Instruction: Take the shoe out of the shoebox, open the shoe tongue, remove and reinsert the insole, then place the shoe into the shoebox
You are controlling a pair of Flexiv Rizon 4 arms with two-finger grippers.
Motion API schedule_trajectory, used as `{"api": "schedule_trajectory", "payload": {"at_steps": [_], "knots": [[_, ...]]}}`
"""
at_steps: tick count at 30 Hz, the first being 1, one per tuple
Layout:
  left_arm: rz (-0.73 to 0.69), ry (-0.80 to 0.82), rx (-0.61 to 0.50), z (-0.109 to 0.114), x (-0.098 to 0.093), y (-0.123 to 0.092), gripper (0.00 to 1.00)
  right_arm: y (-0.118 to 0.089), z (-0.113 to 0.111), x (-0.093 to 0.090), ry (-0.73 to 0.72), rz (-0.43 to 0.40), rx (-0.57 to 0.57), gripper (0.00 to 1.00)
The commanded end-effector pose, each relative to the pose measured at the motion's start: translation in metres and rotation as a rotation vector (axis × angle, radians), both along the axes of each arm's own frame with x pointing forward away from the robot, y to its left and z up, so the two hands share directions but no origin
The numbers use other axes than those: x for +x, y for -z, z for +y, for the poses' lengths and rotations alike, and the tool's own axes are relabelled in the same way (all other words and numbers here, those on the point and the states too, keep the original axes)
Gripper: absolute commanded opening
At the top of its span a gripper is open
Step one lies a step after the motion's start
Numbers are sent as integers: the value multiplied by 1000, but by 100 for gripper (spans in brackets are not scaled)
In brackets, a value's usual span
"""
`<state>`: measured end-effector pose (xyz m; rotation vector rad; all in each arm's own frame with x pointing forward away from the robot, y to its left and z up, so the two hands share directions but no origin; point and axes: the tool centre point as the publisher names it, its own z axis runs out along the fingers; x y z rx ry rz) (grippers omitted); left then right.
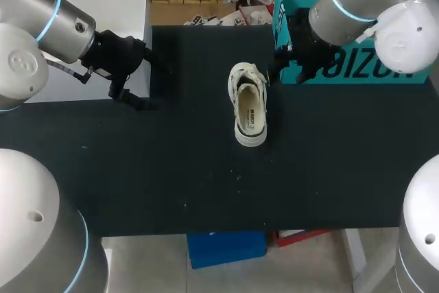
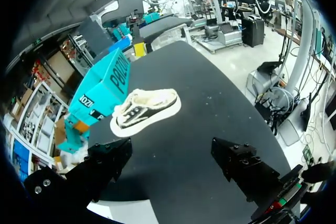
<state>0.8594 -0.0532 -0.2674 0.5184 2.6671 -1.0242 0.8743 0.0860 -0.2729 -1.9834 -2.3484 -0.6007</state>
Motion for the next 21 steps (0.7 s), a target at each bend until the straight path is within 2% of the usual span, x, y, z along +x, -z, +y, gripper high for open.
{"api": "schedule_trajectory", "payload": {"at_steps": [1, 4, 6, 9, 12, 14, 21], "knots": [[-4, -2, 1, 0, -1, 0, 100, 26, 19, 20, 5, 17, -18, 44], [-4, -2, 1, 0, -1, 0, 100, 37, 24, 26, 5, 29, -17, 43], [-4, -2, 1, 0, -1, 0, 100, 44, 27, 30, 7, 37, -28, 35], [-4, -2, 1, 0, -1, 0, 100, 54, 30, 36, 6, 46, -27, 38], [-4, -2, 1, 0, -1, 0, 100, 64, 29, 42, 7, 55, -32, 31], [-4, -2, 1, 0, -1, 0, 100, 71, 31, 46, 9, 65, -33, 34], [-4, -2, 1, 0, -1, 0, 100, 89, 33, 60, 1, 81, -31, 33]]}}
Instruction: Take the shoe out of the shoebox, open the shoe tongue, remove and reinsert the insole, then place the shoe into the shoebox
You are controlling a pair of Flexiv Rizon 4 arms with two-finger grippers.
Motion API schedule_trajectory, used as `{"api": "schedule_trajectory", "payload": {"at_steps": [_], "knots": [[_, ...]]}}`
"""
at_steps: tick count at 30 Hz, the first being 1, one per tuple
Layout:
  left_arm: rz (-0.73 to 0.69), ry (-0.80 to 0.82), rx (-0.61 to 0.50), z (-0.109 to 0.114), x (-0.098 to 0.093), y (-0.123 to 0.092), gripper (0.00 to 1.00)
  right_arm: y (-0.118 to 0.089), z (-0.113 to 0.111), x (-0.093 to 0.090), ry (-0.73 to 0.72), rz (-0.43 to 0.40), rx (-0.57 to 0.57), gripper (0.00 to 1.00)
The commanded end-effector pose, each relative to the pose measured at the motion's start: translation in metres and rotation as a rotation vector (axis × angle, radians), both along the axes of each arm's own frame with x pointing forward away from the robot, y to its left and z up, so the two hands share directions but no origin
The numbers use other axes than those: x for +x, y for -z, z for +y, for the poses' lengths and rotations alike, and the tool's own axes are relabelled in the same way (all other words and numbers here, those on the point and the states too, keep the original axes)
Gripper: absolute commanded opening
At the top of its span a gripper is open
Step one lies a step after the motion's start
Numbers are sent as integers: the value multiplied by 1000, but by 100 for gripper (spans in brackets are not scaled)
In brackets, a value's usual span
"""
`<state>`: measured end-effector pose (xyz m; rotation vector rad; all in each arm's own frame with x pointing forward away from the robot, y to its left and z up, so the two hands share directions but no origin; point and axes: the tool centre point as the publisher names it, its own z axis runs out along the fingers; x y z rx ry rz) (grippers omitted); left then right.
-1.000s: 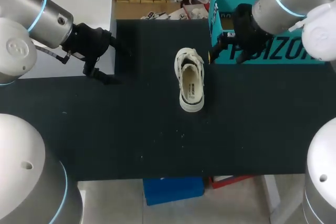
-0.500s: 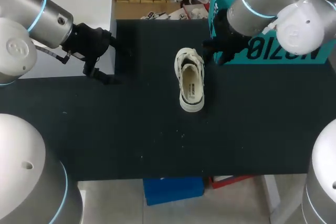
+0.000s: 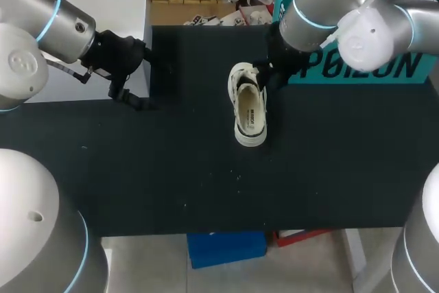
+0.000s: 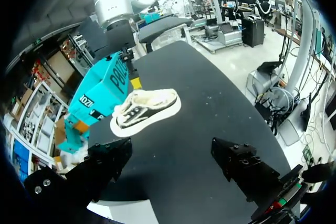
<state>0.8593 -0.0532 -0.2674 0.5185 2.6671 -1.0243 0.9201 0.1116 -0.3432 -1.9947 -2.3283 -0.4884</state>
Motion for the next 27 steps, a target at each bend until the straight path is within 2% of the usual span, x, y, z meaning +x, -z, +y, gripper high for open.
{"api": "schedule_trajectory", "payload": {"at_steps": [1, 14, 20, 27], "knots": [[-4, -2, 1, 0, -1, 0, 100, 21, 7, 16, -7, 15, 4, 33], [-4, -2, 1, 0, -1, 0, 100, 31, -1, 33, -31, 26, -19, 34], [-4, -2, 1, 0, -1, 0, 100, 41, -1, 32, -34, 38, -36, 31], [-4, -2, 1, 0, -1, 0, 100, 56, 5, 28, -48, 55, -66, 31]]}}
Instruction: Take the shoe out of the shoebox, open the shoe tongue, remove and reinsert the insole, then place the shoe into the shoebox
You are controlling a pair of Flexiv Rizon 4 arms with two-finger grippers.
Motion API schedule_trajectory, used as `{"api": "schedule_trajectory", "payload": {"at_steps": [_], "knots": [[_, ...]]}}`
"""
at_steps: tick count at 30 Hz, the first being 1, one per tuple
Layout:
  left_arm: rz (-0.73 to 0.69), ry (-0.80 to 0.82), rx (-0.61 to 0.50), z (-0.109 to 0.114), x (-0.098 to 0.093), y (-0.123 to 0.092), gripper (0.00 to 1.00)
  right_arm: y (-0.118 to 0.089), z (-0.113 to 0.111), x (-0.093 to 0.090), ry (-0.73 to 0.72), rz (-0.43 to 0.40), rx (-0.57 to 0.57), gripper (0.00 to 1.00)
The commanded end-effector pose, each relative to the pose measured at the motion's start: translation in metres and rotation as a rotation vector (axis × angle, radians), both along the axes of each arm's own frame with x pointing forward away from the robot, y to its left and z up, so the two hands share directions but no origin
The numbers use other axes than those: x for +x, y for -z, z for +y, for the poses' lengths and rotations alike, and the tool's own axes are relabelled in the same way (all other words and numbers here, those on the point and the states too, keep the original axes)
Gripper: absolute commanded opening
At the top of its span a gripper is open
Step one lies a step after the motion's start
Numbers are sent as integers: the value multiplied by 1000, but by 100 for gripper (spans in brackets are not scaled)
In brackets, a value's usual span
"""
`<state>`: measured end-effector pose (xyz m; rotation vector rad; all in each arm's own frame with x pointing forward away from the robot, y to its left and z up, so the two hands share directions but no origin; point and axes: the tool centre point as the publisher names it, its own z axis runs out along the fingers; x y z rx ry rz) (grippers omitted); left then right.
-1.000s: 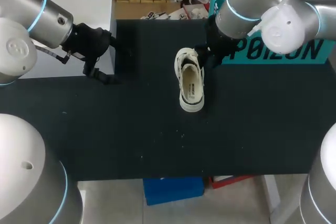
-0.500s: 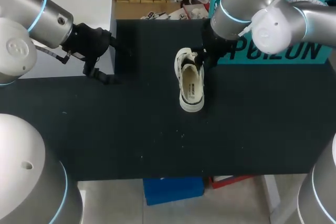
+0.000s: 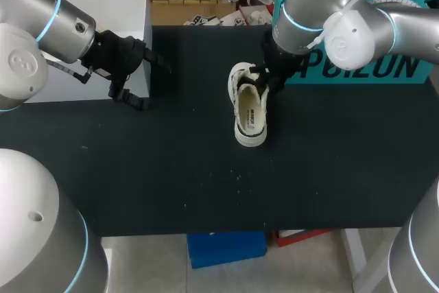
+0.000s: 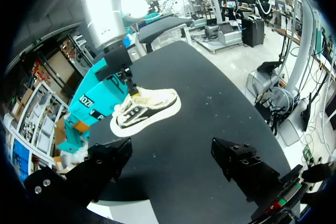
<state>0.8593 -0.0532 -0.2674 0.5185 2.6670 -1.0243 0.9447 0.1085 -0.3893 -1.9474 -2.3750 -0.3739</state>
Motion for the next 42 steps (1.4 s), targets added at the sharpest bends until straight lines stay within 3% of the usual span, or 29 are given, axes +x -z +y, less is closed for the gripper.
{"api": "schedule_trajectory", "payload": {"at_steps": [1, 11, 12, 13, 20, 26, 36, 40, 42], "knots": [[-4, -2, 1, 0, -1, 0, 100, 13, 9, 3, -5, 8, -18, 32], [-4, -2, 1, 0, -1, 0, 100, 28, 12, 3, -5, 17, -58, 29], [-4, -2, 1, 0, -1, 0, 100, 29, 11, 3, -6, 19, -67, 24], [-4, -2, 1, 0, -1, 0, 100, 30, 11, 4, -8, 21, -76, 0], [-4, -2, 1, 0, -1, 0, 100, 16, 10, 2, -29, 49, -67, 0], [-4, -2, 1, 0, -1, 0, 100, -22, 11, 0, -104, 99, -31, 0], [-4, -2, 1, 0, -1, 0, 100, -112, 0, -9, -169, 52, -32, 0], [-4, -2, 1, 0, -1, 0, 100, -138, -11, -16, -295, 61, -33, 0], [-4, -2, 1, 0, -1, 0, 100, -150, -19, -18, -438, 75, -49, 0]]}}
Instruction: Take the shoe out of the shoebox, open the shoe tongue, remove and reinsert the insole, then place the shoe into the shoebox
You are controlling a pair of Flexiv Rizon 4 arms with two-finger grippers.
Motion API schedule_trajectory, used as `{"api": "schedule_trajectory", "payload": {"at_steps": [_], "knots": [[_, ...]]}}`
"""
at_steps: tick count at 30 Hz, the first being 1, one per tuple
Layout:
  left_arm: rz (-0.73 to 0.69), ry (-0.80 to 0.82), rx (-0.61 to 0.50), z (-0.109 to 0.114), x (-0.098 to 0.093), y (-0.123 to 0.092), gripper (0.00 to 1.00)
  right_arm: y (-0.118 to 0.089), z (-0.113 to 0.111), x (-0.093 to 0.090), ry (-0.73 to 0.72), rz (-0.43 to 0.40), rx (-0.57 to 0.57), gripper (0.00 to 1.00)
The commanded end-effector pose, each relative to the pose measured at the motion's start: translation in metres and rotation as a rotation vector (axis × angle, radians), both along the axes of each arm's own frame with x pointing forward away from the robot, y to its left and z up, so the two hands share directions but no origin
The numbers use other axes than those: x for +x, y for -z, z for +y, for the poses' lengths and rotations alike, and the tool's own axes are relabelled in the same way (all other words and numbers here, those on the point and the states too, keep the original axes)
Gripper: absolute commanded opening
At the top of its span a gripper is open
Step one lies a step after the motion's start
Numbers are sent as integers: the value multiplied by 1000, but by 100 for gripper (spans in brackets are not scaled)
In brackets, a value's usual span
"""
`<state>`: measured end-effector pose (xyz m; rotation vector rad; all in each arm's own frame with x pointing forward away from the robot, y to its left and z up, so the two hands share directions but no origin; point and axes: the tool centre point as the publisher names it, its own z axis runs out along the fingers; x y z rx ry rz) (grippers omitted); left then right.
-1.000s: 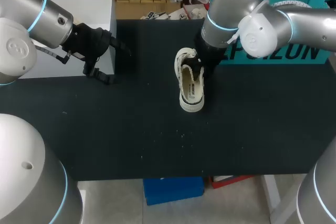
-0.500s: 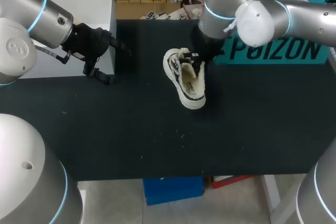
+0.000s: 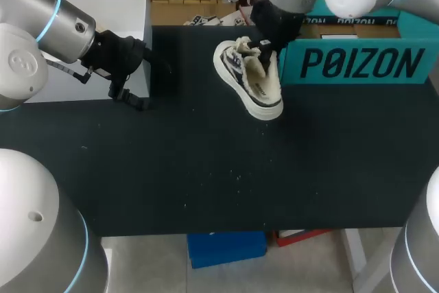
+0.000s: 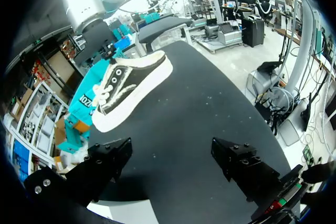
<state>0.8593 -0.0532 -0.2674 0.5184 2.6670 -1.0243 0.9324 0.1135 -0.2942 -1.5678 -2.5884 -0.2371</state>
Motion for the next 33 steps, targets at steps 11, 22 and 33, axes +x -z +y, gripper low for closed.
{"api": "schedule_trajectory", "payload": {"at_steps": [11, 22, 33], "knots": [[-4, -2, 1, 0, -1, 0, 100, -99, -58, 10, -997, 164, -111, 0], [-4, -2, 1, 0, -1, 0, 100, -101, -61, 11, -1001, 179, -136, 0], [-4, -2, 1, 0, -1, 0, 100, -100, -80, 23, -993, 148, -225, 0]]}}
